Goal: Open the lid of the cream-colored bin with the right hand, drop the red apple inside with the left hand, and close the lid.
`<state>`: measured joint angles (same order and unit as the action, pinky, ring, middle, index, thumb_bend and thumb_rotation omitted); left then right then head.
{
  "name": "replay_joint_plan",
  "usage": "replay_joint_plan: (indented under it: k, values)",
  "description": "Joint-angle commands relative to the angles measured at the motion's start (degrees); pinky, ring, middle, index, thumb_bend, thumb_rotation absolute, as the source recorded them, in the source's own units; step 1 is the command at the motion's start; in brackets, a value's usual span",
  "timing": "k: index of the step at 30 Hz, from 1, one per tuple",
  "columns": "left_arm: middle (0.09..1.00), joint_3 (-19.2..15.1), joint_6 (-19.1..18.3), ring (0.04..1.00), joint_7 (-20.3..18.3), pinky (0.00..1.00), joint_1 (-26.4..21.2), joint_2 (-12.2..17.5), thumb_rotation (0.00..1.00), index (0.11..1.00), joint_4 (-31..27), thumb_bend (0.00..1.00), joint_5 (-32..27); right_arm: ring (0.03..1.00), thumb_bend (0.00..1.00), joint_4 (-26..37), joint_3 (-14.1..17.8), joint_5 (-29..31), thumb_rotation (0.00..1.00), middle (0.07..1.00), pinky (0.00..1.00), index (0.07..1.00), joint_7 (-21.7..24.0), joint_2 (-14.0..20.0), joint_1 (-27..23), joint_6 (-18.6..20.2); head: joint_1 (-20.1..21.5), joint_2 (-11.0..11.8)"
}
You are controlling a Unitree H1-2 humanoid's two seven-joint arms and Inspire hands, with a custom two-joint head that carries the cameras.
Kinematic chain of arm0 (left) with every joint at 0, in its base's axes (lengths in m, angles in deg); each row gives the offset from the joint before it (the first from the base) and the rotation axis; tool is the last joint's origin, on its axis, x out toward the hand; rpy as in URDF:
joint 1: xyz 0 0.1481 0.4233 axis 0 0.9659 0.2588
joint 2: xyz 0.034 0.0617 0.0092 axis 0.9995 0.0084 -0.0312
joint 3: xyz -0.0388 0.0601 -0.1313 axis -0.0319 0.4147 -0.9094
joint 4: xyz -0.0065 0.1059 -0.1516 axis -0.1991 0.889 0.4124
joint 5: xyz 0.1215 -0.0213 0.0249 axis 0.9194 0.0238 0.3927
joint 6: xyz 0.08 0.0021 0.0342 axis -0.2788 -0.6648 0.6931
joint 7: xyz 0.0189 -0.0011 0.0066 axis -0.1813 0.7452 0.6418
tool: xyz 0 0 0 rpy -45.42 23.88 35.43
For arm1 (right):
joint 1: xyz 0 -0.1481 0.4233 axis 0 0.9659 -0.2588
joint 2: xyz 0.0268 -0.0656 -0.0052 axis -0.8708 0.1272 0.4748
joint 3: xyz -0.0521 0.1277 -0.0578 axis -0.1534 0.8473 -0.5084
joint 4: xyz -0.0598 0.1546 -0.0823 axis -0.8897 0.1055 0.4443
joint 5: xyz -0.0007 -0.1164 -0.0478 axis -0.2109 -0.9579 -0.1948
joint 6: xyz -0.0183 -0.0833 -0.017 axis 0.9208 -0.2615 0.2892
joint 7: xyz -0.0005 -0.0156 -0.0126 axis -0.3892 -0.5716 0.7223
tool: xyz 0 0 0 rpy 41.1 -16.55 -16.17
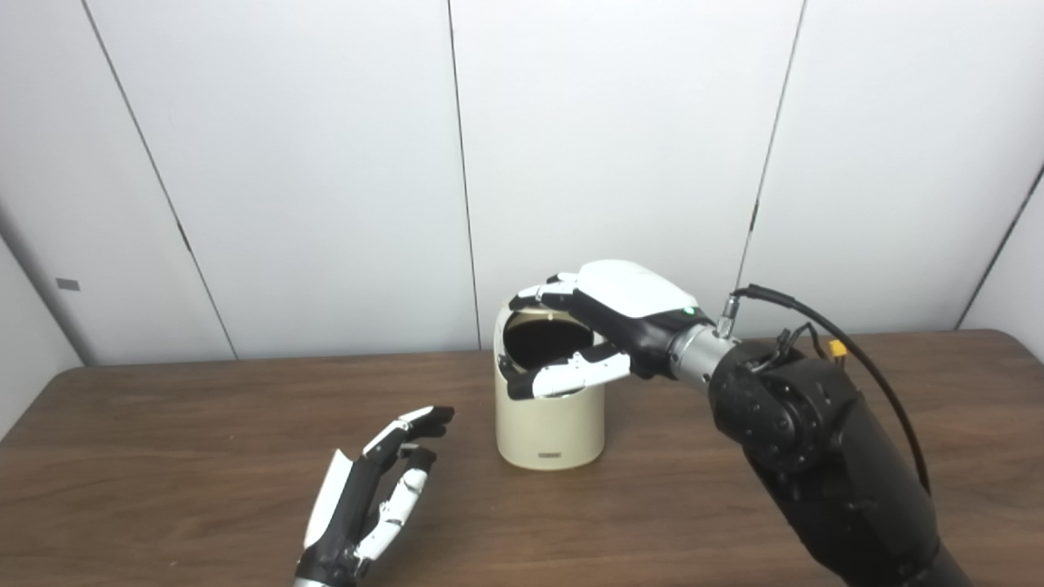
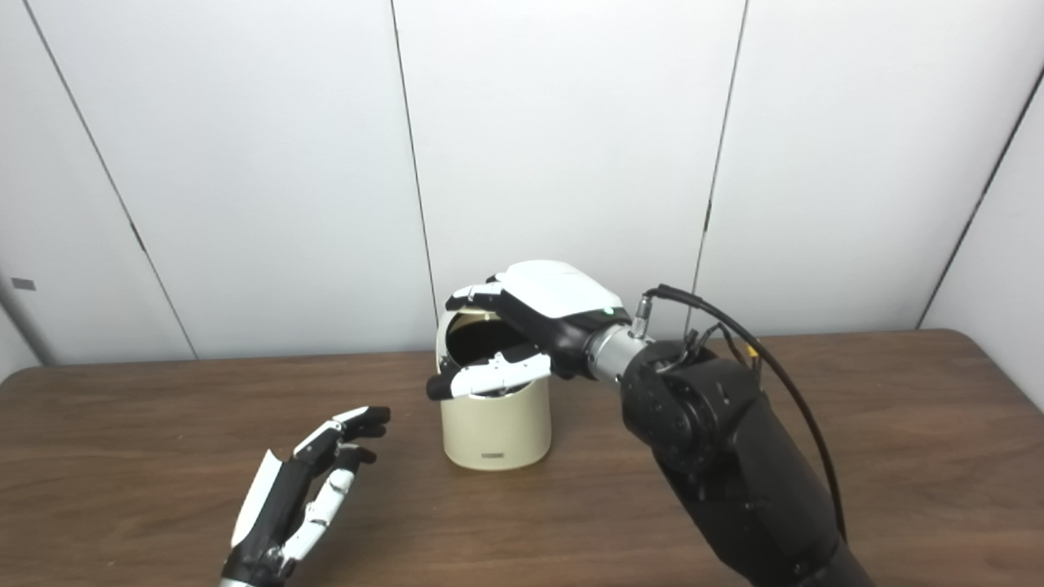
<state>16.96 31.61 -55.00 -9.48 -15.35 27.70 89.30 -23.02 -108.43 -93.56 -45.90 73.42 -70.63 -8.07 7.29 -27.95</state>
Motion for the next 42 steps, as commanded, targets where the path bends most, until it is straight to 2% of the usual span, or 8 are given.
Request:
replay_joint_plan:
  k: [1,6,13,19,24,31,37,42]
  values:
    - [0.798,-0.16,0.83,0.761,0.74,0.63,0.85,-0.18,0.87,0.801,-0.91,0.37,0.6,0.932,0.95,2.24,0.08,-0.64,1.0,0.867,0.91,0.842,0.38,-0.13,-1.29,0.42,-0.09,-0.27]
    - [0.793,-0.49,0.7,0.752,0.85,0.62,1.38,-0.77,0.85,0.797,-2.49,0.37,0.65,0.926,0.91,1.08,-0.73,-0.67,0.97,0.863,0.91,0.84,0.16,-0.3,-0.19,0.45,-0.73,-1.17]
    - [0.804,-0.69,-2.37,0.756,-0.18,0.62,2.4,-1.3,0.85,0.806,-5.88,0.4,1.77,0.939,0.9,-0.06,-0.82,0.71,0.95,0.879,0.92,0.858,0.7,0.02,1.26,0.77,-1.8,-2.92]
    - [0.804,-0.86,-3.75,0.765,-0.45,0.63,2.84,-1.5,0.83,0.809,-7.6,0.4,1.69,0.947,0.88,-2.42,-0.31,2.58,0.93,0.897,0.94,0.881,-1.35,-0.01,3.47,0.02,-2.16,-3.9]
    - [0.807,-0.95,-4.75,0.765,-0.69,0.63,2.95,-1.55,0.83,0.808,-8.45,0.41,1.6,0.948,0.87,-4.47,-0.51,3.29,0.93,0.909,0.94,0.884,-3.61,0.32,4.45,-0.46,-2.02,-4.24]
    - [0.807,-1.05,-5.69,0.762,-0.93,0.63,3.02,-1.3,0.83,0.806,-9.25,0.41,1.53,0.956,0.88,-4.61,-0.91,2.7,0.96,0.909,0.96,0.886,-4.34,0.51,5.27,-0.01,-1.64,-4.8]
    - [0.802,-1.18,-5.83,0.751,-0.8,0.62,3.03,-1.12,0.82,0.802,-9.37,0.43,1.6,0.935,0.9,-4.99,-0.49,3.52,0.97,0.886,0.92,0.856,-6.94,0.62,7.53,-0.96,-1.71,-5.12]
    - [0.803,-1.21,-6.33,0.751,-1.04,0.62,2.98,-1.1,0.82,0.802,-9.71,0.43,1.45,0.934,0.89,-5.06,-0.59,4.23,0.97,0.885,0.91,0.859,-7.43,0.82,8.75,-0.25,-1.7,-5.15]
